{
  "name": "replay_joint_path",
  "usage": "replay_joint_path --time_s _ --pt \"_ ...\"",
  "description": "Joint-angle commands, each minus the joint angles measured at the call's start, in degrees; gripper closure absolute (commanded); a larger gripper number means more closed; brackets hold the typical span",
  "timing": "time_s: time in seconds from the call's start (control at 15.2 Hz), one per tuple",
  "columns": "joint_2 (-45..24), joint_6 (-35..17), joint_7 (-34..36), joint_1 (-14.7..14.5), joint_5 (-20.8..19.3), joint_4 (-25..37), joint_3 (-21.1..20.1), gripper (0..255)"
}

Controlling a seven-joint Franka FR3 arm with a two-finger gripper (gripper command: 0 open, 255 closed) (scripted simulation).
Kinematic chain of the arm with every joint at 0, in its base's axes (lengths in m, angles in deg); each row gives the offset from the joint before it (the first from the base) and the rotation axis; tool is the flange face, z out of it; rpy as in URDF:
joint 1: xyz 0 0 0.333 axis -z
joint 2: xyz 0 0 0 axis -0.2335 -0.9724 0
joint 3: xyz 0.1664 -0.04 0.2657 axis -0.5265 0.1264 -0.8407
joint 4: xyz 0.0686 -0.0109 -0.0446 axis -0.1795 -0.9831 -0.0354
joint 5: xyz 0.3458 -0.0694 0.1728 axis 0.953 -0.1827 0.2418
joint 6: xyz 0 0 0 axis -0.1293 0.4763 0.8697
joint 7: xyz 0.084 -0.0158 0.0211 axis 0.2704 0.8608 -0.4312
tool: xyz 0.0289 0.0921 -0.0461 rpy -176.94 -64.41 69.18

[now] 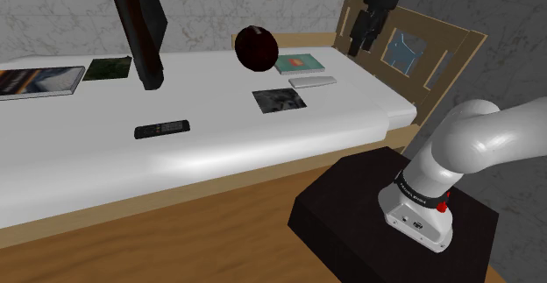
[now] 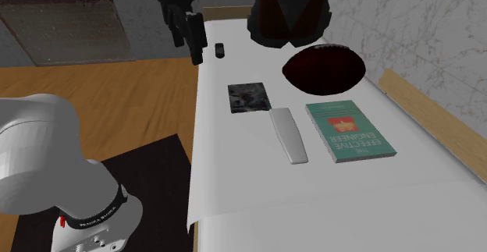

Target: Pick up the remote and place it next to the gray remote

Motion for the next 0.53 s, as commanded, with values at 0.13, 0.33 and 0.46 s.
replay_joint_path --time_s 0.13,0.33,0.46 --pt "-1.4 -2.5 -6.3 -0.6 -2.1 -1.5 2.7 0" --pt "-4.4 -6.6 -15.6 -1.6 -5.0 -2.9 6.6 0" --pt "-7.1 -9.5 -21.8 -2.3 -6.7 -3.3 9.2 0"
